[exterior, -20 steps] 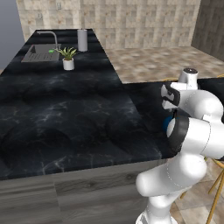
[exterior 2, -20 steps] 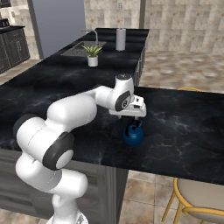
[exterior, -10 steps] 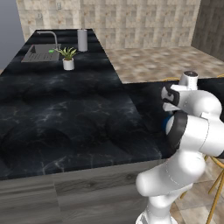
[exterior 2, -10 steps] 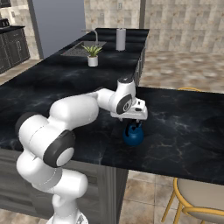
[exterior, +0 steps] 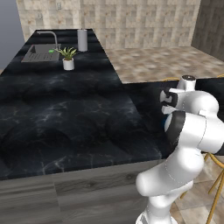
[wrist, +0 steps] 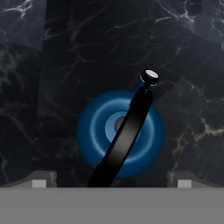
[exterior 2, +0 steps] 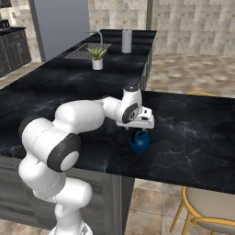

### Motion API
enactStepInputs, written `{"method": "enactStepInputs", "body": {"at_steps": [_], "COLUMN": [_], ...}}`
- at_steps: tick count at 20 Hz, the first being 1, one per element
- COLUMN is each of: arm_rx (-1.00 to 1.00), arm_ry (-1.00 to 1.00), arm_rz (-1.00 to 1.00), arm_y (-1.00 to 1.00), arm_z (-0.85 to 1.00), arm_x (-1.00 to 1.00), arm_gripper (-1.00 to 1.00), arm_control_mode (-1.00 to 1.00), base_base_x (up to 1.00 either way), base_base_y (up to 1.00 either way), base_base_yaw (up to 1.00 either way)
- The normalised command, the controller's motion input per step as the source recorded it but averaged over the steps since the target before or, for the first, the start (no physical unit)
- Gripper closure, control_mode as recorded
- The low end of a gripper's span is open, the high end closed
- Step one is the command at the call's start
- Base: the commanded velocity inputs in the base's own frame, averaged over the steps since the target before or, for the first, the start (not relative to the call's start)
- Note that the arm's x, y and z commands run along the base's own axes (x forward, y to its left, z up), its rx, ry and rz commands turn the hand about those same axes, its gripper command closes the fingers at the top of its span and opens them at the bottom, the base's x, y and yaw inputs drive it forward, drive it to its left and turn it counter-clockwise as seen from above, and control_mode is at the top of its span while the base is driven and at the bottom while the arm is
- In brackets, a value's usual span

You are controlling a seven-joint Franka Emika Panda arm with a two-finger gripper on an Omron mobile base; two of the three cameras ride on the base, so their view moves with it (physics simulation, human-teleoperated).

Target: Pick the kettle and cup and place them in the sink. Then turn on the water.

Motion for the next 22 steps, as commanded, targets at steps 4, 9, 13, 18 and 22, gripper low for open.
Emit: {"method": "enactStepInputs", "body": {"at_steps": [4, 9, 13, 18, 22], "arm_rx": [0.00, 0.00, 0.00, 0.00, 0.00], "arm_ry": [0.00, 0.00, 0.00, 0.00, 0.00], "arm_rz": [0.00, 0.00, 0.00, 0.00, 0.00], "arm_y": [0.00, 0.00, 0.00, 0.00, 0.00], "arm_z": [-0.18, -0.18, -0.17, -0.03, 0.00], "arm_x": [0.09, 0.06, 0.03, 0.02, 0.00], "arm_gripper": [-1.00, -1.00, -1.00, 1.00, 1.00], "arm_control_mode": [-1.00, -1.00, -1.00, -1.00, -1.00], "base_base_x": [0.00, 0.00, 0.00, 0.00, 0.00], "base_base_y": [0.00, 0.00, 0.00, 0.00, 0.00], "base_base_yaw": [0.00, 0.00, 0.00, 0.00, 0.00]}}
